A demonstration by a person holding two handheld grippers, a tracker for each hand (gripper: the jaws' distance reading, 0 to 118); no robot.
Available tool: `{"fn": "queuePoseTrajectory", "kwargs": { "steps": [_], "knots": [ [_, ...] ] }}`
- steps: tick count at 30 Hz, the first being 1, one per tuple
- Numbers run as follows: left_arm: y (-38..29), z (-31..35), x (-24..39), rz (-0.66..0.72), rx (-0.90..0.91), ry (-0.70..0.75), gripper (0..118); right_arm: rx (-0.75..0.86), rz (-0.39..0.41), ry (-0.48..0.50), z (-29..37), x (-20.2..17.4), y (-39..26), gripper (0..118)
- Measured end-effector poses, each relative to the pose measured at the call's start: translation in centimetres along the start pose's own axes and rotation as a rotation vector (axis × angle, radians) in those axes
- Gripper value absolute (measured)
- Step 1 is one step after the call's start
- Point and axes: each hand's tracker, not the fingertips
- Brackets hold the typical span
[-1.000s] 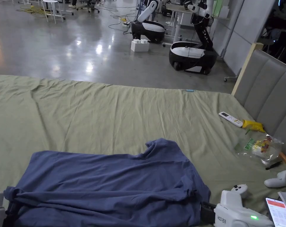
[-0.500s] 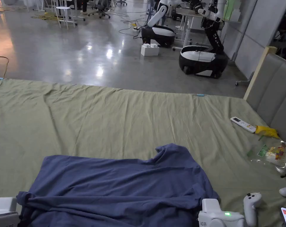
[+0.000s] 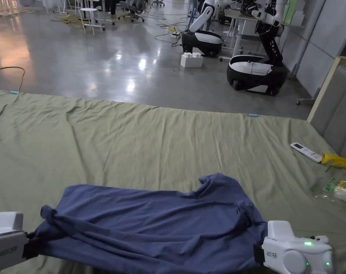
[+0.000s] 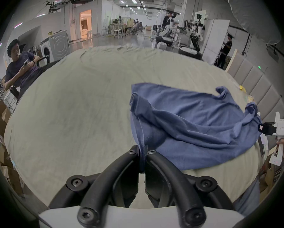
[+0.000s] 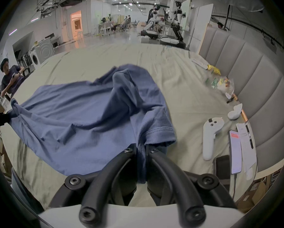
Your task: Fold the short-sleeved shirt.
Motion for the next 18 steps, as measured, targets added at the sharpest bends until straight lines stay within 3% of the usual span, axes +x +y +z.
{"fn": "queuePoseTrajectory", "kwargs": {
  "steps": [8, 18],
  "knots": [
    [0.1, 5.9, 0.5, -0.022, 0.058, 0.012, 6, 0.026, 0.031, -0.011, 4.6, 0.6, -0.5, 7],
    [-8.3, 6.7, -1.2, 0.019, -0.054, 0.051, 6, -0.078, 0.056, 0.017, 5.6, -1.1, -9.5, 6]
  ]
}}
